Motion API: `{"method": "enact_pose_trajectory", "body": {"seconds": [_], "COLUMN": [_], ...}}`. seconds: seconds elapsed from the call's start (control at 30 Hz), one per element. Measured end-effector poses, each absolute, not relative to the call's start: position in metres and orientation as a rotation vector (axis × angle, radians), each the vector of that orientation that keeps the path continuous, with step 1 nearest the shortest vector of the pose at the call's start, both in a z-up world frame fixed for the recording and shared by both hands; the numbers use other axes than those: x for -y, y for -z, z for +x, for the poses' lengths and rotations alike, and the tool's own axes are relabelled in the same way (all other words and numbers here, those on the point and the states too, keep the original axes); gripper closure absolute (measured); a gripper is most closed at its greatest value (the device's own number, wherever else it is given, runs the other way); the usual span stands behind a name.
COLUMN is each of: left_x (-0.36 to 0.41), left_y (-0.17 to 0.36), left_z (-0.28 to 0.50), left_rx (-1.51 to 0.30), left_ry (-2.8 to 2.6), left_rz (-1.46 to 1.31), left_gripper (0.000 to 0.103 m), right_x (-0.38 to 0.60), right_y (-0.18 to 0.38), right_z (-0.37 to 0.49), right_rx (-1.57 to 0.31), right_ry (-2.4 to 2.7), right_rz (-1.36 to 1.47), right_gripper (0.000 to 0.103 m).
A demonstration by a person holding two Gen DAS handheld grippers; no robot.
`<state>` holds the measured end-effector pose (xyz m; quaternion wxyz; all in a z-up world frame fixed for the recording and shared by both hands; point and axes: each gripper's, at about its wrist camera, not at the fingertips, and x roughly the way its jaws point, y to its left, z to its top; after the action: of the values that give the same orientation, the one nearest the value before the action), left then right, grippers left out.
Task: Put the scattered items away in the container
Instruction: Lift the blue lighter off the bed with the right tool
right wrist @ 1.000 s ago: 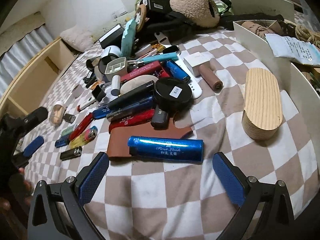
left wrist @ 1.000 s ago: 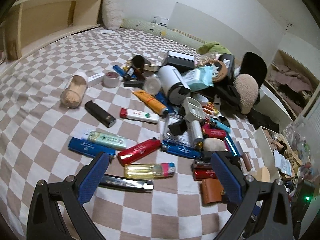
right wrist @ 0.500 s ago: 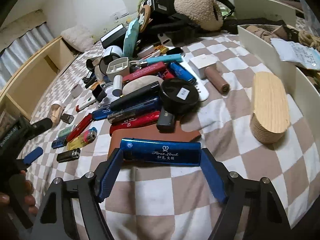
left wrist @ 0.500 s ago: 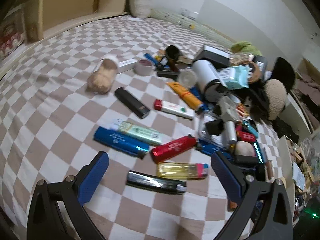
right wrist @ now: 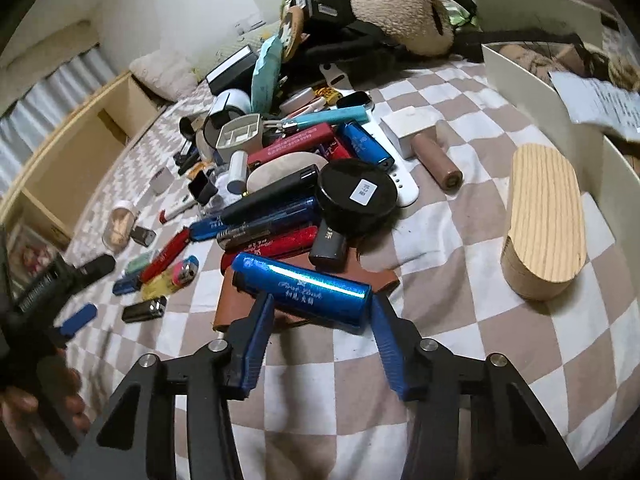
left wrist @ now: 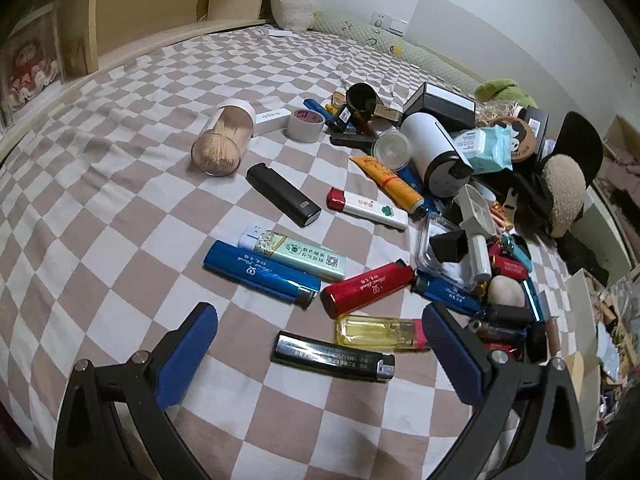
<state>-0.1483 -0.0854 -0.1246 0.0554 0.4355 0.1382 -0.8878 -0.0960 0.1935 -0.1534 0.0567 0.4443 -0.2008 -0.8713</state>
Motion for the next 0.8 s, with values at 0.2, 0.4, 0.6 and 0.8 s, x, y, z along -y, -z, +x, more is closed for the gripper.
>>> {"method": "enact_pose_trajectory", "body": {"seconds": [0.2,0.4,0.6,0.8], "left_x": [0.075,0.075,0.083,0.083], "left_y": [0.126,0.122,0.122,0.122], "left_z": [-0.149,-0.147,-0.147,-0.147], "left_rx": [-0.354,-0.33,-0.399,-0.419], "left_ry": [2.711,2.715,2.71,2.723], "left_rz": [1.331,1.302,1.303,1.307], "left_gripper": [0.0,0.0,0.0,0.0], "right_x": [-0.181,-0.169,-0.16,-0.154], "right_y": [0.148,0.148,0.152,0.155], "right_z": [-0.089,-0.101,-0.119,-0.122], "right_rx": [0.606,0.663,0.659,0.535], "right_ry": [2.662,2.679,2.831,2.887], "right_rz": [1.299,1.337,1.407,1.383], "right_gripper": [0.021,0.021,0.018,0.018]}}
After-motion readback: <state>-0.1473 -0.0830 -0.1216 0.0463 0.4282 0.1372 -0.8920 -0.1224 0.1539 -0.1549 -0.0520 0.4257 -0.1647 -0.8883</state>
